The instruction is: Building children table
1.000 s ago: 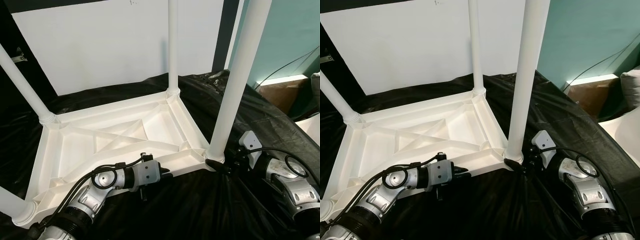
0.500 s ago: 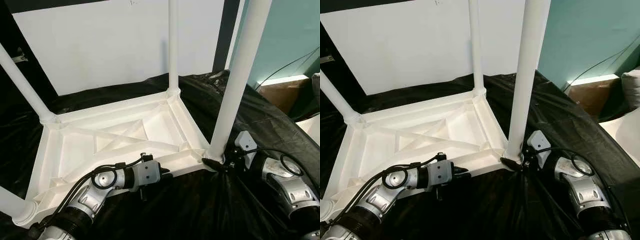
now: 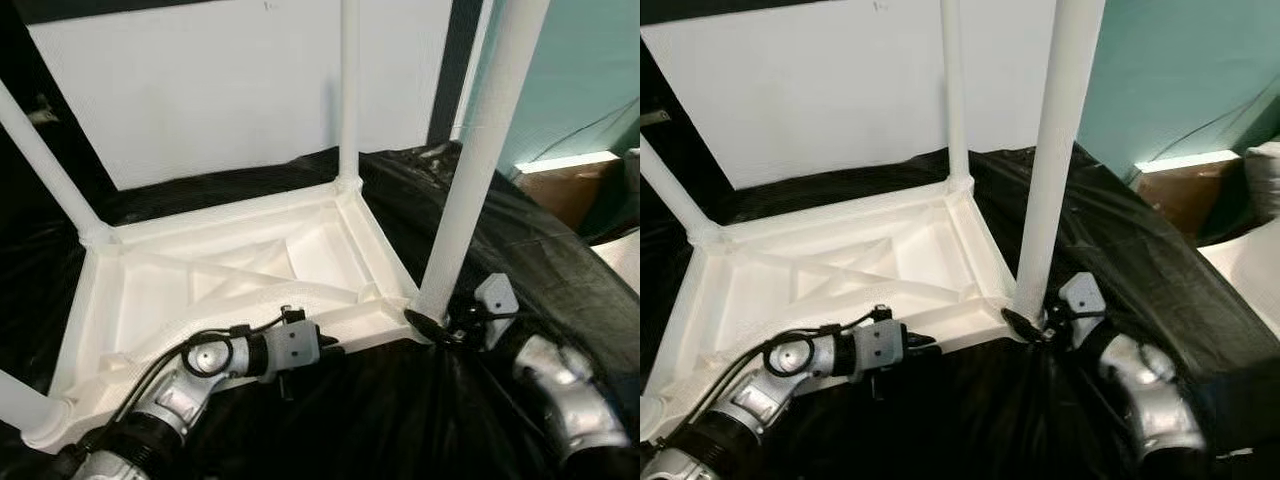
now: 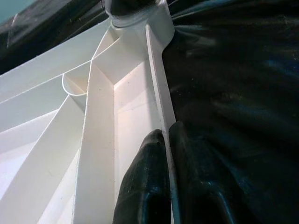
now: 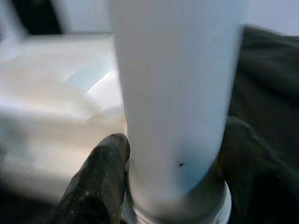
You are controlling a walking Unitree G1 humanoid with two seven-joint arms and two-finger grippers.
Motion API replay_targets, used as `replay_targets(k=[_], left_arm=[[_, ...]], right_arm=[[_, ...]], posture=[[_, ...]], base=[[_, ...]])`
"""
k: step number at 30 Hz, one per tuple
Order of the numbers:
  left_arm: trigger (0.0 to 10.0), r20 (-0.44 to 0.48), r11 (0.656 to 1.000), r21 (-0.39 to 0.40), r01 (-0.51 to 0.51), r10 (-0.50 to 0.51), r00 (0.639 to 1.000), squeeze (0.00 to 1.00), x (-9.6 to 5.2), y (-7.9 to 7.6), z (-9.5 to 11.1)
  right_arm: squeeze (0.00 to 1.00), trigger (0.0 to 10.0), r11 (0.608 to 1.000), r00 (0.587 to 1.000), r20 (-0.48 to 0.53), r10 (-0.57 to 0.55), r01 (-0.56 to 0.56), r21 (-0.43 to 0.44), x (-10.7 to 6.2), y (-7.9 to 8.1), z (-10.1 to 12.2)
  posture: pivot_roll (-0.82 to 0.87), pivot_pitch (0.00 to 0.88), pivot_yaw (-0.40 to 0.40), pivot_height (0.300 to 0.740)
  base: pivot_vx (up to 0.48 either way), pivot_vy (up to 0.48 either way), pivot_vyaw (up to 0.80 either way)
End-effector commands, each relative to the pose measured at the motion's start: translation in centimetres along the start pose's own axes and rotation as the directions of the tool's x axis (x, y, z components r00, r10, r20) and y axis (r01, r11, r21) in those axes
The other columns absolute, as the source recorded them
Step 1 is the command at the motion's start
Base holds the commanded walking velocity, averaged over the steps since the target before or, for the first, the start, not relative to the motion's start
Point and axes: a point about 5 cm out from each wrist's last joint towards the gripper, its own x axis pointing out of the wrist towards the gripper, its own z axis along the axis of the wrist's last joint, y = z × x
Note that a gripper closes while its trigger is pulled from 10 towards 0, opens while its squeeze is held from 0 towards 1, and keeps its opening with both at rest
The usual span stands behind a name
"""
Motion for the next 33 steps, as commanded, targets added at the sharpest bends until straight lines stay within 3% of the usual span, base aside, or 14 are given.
replay_targets(k=[1,4,5,6,11,16,17,18,19,20,24,27,28,33], left_arm=[[10.0,-0.182,0.965,-0.197,0.175,-0.212,0.960,0.00,0.3,-5.0,-4.8],[10.0,-0.185,0.964,-0.198,0.176,-0.213,0.959,0.00,0.2,-5.1,-4.8],[10.0,-0.185,0.964,-0.198,0.176,-0.213,0.959,0.00,0.2,-5.1,-4.8],[10.0,-0.186,0.964,-0.199,0.177,-0.215,0.959,0.00,0.1,-5.2,-4.9],[10.0,-0.187,0.963,-0.199,0.182,-0.219,0.958,0.00,0.1,-5.2,-4.9],[10.0,-0.184,0.963,-0.197,0.183,-0.220,0.958,0.00,0.2,-5.2,-4.8],[10.0,-0.184,0.963,-0.197,0.182,-0.219,0.958,0.00,0.2,-5.2,-4.8],[10.0,-0.184,0.963,-0.197,0.182,-0.219,0.958,0.00,0.2,-5.2,-4.8],[10.0,-0.184,0.963,-0.198,0.183,-0.219,0.958,0.00,0.3,-5.3,-4.8],[10.0,-0.184,0.963,-0.198,0.184,-0.221,0.958,0.00,0.3,-5.3,-4.8],[10.0,-0.185,0.963,-0.199,0.185,-0.222,0.957,0.00,0.3,-5.3,-4.8],[10.0,-0.187,0.962,-0.199,0.185,-0.222,0.957,0.00,0.2,-5.4,-4.8],[10.0,-0.187,0.962,-0.198,0.187,-0.224,0.956,0.00,0.2,-5.3,-4.8],[10.0,-0.187,0.962,-0.197,0.189,-0.226,0.956,0.00,0.3,-5.3,-4.8]], right_arm=[[0.00,0.0,0.994,0.995,-0.026,-0.100,0.101,0.037,-0.2,0.0,-0.6],[0.00,0.0,0.943,0.949,-0.027,-0.315,0.316,0.108,-0.5,1.3,-0.6],[0.00,0.0,0.943,0.949,-0.027,-0.315,0.316,0.108,-0.5,1.3,-0.6],[0.00,0.0,0.911,0.918,-0.012,-0.397,0.396,0.114,-0.2,1.5,-0.1],[0.00,0.0,0.886,0.888,0.012,-0.459,0.456,0.087,0.1,1.2,0.3],[0.00,0.0,0.893,0.894,0.021,-0.448,0.445,0.067,0.5,1.5,0.6],[0.00,4.8,0.898,0.899,0.014,-0.438,0.436,0.065,0.6,1.8,0.6],[0.00,4.8,0.898,0.899,0.014,-0.438,0.436,0.065,0.6,1.8,0.6],[0.00,10.0,0.907,0.908,0.011,-0.418,0.417,0.062,0.7,1.9,0.6],[1.00,10.0,0.926,0.927,0.023,-0.375,0.373,0.056,0.8,2.1,0.8],[1.00,10.0,0.946,0.946,0.037,-0.322,0.320,0.044,0.9,2.3,1.1],[1.00,10.0,0.977,0.976,0.036,-0.214,0.214,0.015,1.0,1.1,1.4],[0.00,10.0,0.989,0.989,0.032,-0.146,0.147,-0.003,1.1,0.6,1.6],[0.00,10.0,0.997,0.997,0.022,-0.073,0.073,-0.011,1.1,0.3,1.7]], posture=[[-0.02,0.004,-0.006,0.740],[-0.02,0.010,-0.004,0.740],[-0.02,0.010,-0.004,0.740],[-0.02,0.011,-0.002,0.740],[-0.03,0.010,-0.001,0.740],[-0.02,0.009,-0.006,0.740],[-0.02,0.009,-0.006,0.740],[-0.02,0.009,-0.006,0.740],[-0.03,0.009,-0.006,0.740],[-0.02,0.010,-0.008,0.740],[-0.02,0.010,-0.009,0.740],[-0.03,0.010,-0.006,0.740],[-0.03,0.009,-0.004,0.740],[-0.03,0.009,-0.004,0.740]], base=[[0.000,0.000,0.00],[0.000,0.000,0.00],[0.000,0.000,0.00],[0.000,0.000,0.00],[0.000,0.000,0.00],[0.000,0.000,0.00],[0.000,0.000,0.00],[0.000,0.000,0.00],[0.000,0.000,0.00],[0.000,0.000,0.00],[0.000,0.000,0.00],[0.000,0.000,0.00],[0.000,0.000,0.00],[0.000,0.000,0.00]])
